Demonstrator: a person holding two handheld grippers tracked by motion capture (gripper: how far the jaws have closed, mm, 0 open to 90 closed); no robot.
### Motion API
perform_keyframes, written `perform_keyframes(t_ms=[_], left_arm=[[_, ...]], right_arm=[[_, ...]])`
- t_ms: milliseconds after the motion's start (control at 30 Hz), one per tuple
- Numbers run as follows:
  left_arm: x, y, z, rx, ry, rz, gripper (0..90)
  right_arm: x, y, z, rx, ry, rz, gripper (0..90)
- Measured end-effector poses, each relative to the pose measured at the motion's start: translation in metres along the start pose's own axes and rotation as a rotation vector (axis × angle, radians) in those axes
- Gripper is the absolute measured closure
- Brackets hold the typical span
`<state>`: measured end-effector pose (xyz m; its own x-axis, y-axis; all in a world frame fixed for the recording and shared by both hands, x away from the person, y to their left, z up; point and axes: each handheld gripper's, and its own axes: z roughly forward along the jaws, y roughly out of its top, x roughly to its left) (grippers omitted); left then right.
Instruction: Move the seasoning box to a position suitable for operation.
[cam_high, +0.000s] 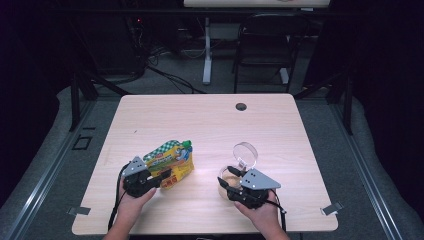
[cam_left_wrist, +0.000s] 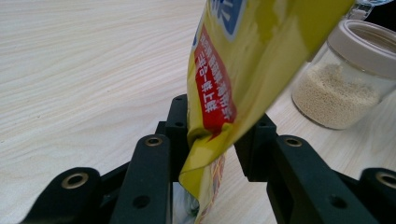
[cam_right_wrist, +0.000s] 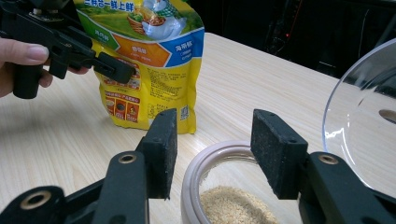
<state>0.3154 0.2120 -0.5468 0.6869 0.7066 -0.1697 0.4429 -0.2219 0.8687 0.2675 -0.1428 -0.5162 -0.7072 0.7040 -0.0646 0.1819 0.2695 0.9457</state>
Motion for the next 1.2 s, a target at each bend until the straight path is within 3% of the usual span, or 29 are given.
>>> perform_keyframes(t_ms=[667, 1200], left_arm=[[0.0, -0.001, -0.005, -0.054, 0.011, -0.02, 45.4], [0.001, -0.001, -0.012, -0.08, 0.027, -0.034, 40.1]], right_arm=[[-0.003, 0.001, 0.0, 0.029, 0.005, 0.024, 51.1], [-0.003, 0.007, -0.003, 0.034, -0.007, 0.028, 48.3]])
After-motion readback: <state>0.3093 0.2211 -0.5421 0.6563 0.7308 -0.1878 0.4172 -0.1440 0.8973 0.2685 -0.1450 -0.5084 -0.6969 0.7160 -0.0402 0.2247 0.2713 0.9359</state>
